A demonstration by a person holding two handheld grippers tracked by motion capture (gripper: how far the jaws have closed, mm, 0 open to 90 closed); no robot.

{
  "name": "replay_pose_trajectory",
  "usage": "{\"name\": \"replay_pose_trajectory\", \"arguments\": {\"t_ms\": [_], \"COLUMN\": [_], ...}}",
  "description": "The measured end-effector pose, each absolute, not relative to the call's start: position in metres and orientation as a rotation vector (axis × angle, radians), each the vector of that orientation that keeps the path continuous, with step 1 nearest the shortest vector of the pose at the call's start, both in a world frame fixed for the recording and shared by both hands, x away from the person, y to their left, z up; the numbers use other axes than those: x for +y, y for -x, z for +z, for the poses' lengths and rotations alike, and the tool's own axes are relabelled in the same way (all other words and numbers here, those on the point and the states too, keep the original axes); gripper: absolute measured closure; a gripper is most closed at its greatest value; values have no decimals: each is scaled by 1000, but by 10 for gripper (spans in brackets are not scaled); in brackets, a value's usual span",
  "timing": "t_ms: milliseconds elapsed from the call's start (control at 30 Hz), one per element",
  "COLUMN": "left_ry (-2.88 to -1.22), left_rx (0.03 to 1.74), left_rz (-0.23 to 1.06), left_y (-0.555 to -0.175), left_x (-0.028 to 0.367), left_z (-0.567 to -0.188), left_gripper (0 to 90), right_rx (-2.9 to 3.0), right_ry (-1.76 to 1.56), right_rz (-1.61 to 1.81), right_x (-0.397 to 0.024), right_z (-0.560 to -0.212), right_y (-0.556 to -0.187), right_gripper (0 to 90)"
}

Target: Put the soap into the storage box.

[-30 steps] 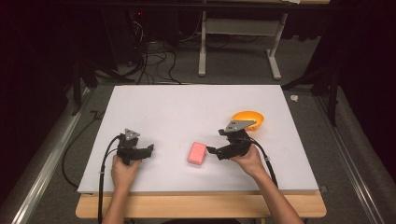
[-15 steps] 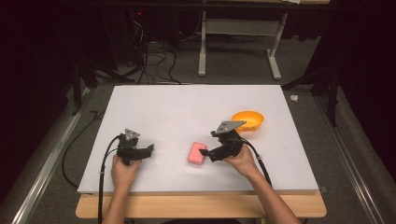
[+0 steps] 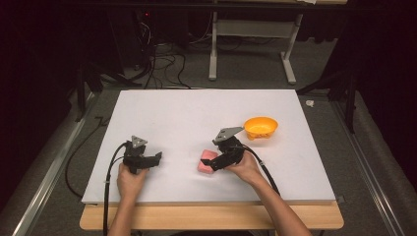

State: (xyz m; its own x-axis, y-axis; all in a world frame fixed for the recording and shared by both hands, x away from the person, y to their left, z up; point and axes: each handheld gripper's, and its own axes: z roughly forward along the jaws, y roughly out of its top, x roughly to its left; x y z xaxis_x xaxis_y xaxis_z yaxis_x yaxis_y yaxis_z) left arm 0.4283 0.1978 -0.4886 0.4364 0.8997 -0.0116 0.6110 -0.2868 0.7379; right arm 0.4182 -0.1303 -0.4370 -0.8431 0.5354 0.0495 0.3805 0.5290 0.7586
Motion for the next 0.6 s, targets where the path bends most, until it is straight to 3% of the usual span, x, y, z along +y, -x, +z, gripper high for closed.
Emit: {"name": "replay_pose_trajectory", "arguments": {"t_ms": [600], "left_ry": [-2011], "left_rx": [1266], "left_rz": [544], "left_y": [-428], "left_x": [198], "left_z": [-489], "left_gripper": [204], "right_rx": [2642], "right_ry": [-745], "right_rz": [1125], "right_x": [-122], "right_z": [-458], "right_y": [-425], "right_gripper": [120]}}
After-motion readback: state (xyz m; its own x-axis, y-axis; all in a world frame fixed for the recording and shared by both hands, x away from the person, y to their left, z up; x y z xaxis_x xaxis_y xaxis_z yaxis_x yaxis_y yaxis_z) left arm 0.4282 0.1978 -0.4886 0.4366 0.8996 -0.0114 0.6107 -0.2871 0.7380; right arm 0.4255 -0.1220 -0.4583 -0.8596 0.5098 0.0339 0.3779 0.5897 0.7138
